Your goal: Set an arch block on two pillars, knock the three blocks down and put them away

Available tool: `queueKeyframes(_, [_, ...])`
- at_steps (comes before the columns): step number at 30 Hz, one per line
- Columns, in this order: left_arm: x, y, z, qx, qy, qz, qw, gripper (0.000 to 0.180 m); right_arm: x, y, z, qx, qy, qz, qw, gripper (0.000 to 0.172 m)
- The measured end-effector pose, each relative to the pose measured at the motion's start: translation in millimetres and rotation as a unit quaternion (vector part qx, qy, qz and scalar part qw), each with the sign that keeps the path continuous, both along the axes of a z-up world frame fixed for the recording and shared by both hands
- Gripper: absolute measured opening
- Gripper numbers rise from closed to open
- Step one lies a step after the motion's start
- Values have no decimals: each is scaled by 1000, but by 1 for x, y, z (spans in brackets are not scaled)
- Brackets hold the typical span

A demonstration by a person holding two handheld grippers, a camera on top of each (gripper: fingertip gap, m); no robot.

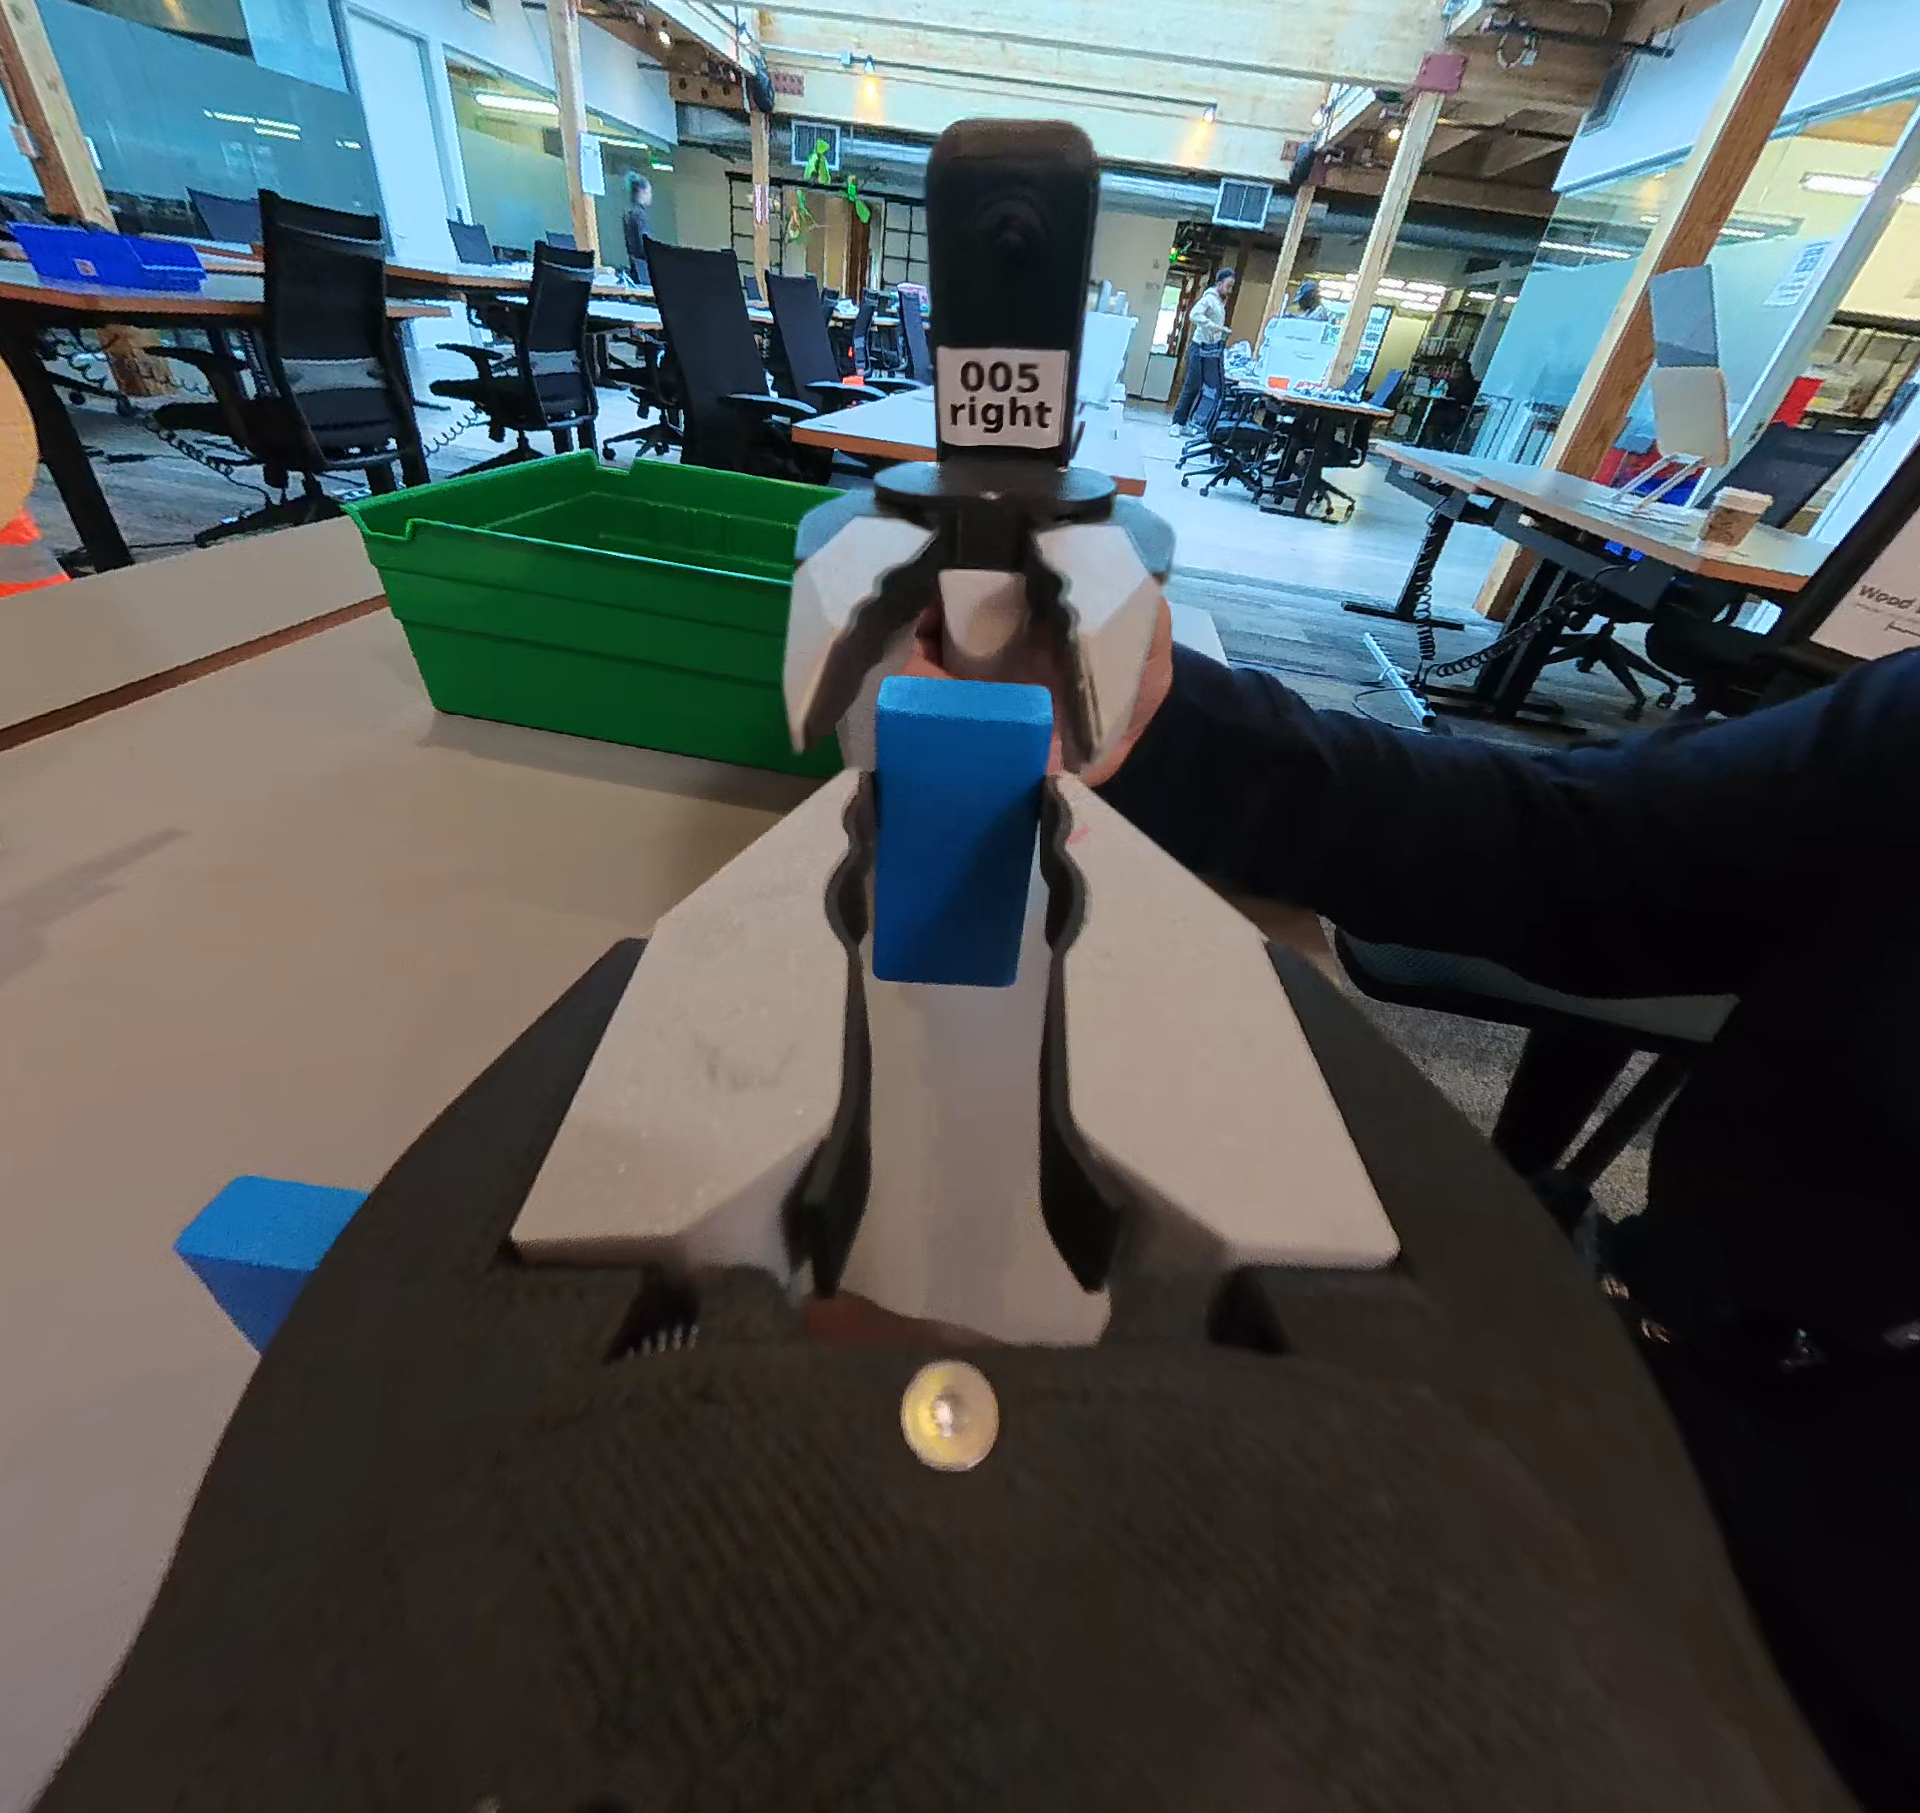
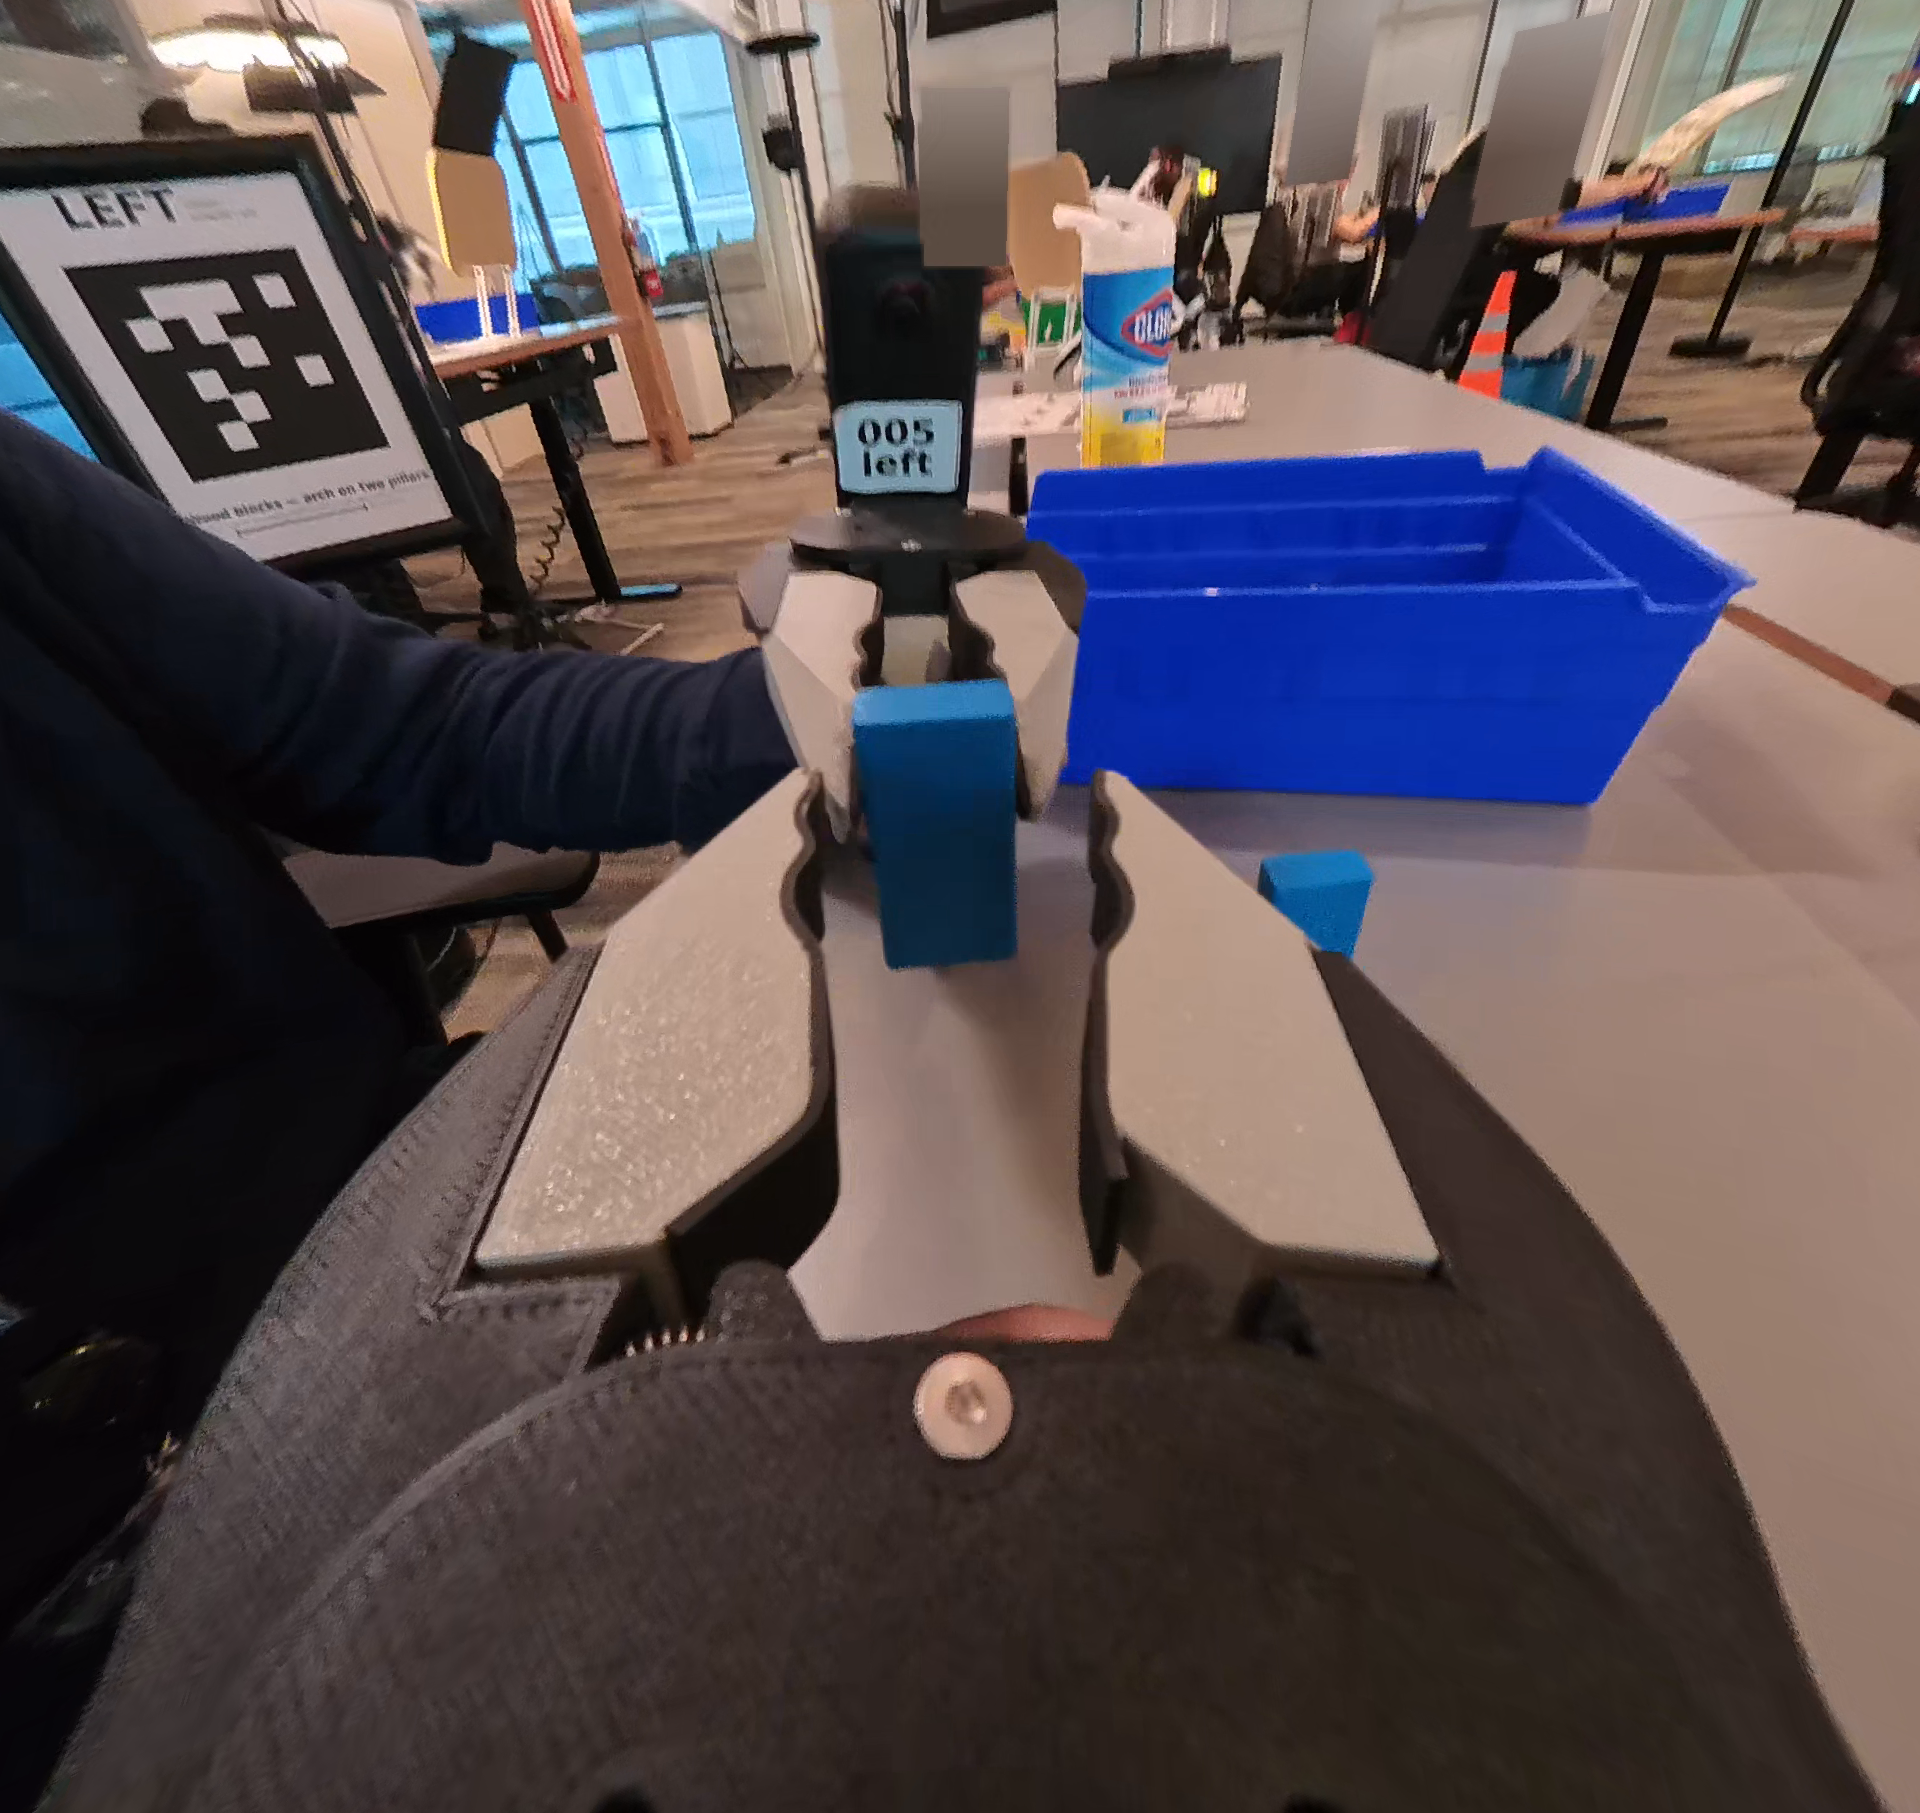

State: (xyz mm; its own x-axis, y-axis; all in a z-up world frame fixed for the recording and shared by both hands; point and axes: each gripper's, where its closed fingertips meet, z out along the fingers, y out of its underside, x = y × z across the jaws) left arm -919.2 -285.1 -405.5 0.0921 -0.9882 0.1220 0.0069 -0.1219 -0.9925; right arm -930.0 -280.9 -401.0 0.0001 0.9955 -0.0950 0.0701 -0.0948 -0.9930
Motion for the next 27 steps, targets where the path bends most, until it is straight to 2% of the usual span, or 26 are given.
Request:
queueKeyframes(7, [-5, -1, 9, 0, -24, -1, 1000, 29, -8, -9, -20, 3, -42, 27, 999, 43])
queueKeyframes(10, [-4, -2, 10, -1, -25, -4, 1000, 29, -13, -9, -26, 12, -56, 22, 998, 29])
queueKeyframes(22, [-5, 1, 8, -16, -26, 4, 1000, 29, -15, -6, -28, 16, -60, 12, 998, 28])
queueKeyframes(27, [-2, 0, 1, -9, -7, 7, 1000, 29, -11, -6, -18, 7, -35, 15, 999, 28])
